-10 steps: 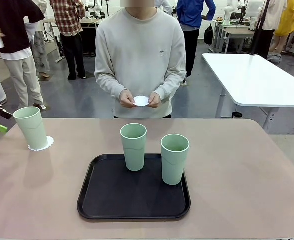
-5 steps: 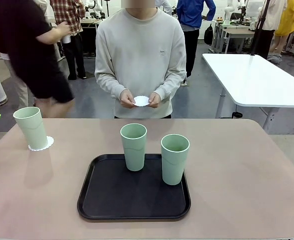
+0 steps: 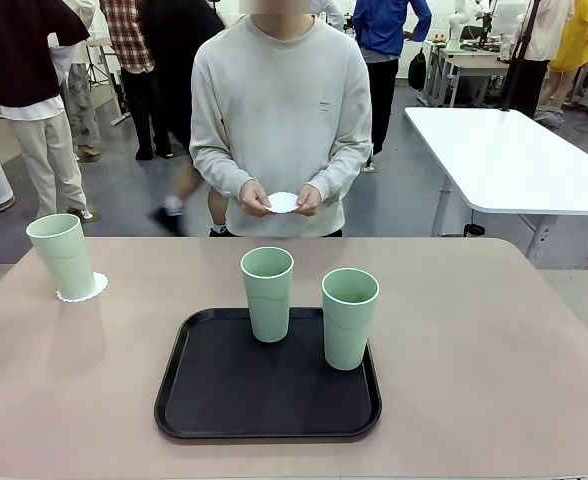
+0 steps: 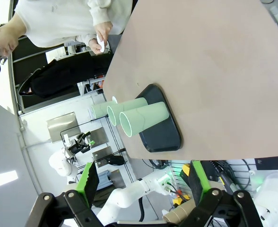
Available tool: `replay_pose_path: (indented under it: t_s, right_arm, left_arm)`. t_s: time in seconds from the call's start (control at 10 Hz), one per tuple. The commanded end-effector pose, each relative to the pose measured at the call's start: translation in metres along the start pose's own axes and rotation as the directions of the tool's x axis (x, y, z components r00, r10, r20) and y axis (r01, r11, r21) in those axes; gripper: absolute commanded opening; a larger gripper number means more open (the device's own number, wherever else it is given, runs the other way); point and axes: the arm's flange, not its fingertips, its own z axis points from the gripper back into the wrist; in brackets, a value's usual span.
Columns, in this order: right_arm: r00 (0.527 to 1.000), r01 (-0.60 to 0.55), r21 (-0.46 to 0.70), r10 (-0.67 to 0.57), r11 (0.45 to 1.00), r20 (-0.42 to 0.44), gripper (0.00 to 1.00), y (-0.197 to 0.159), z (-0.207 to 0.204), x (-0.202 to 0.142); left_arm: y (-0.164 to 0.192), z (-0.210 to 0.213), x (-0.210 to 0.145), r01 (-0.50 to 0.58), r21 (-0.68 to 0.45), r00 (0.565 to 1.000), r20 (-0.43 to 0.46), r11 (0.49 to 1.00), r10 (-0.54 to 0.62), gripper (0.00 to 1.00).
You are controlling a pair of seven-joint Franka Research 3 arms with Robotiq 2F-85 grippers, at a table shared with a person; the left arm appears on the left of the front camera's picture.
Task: Place coasters on the table and set cups on them.
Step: Pick up one Reusable plastic cup and place it on a coaster set by the human, then take one Reusable plastic cup from the Flat Tray and place it on a coaster set by the human.
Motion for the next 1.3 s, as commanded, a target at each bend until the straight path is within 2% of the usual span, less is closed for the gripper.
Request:
replay_pose_path:
  t_s: [0.0,0.8,0.9,1.0,1.1,1.2]
  right_arm:
    - [1.000,-0.005,0.018,0.005,1.000,-0.003,1.00,-0.001,0.000,-0.001]
    - [1.000,-0.005,0.018,0.005,1.000,-0.003,1.00,-0.001,0.000,-0.001]
    - [1.000,-0.005,0.018,0.005,1.000,-0.003,1.00,-0.001,0.000,-0.001]
    - [1.000,-0.005,0.018,0.005,1.000,-0.003,1.00,-0.001,0.000,-0.001]
    - [1.000,-0.005,0.018,0.005,1.000,-0.003,1.00,-0.001,0.000,-0.001]
    - [1.000,-0.005,0.018,0.005,1.000,-0.003,1.00,-0.001,0.000,-0.001]
  left_arm:
    - [0.008,0.004,-0.003,-0.007,0.021,1.000,0.013,1.000,0.006,1.00]
    - [0.007,0.004,-0.007,-0.004,0.002,1.000,0.026,1.000,0.004,1.00]
    - [-0.002,0.012,-0.005,-0.138,-0.205,0.941,0.278,0.969,0.193,1.00]
    - [0.000,0.018,-0.014,-0.203,-0.403,0.843,0.392,0.892,0.369,1.00]
    - [0.008,0.022,-0.028,-0.235,-0.578,0.733,0.422,0.781,0.533,1.00]
    - [0.019,0.028,-0.039,-0.240,-0.716,0.654,0.380,0.656,0.654,1.00]
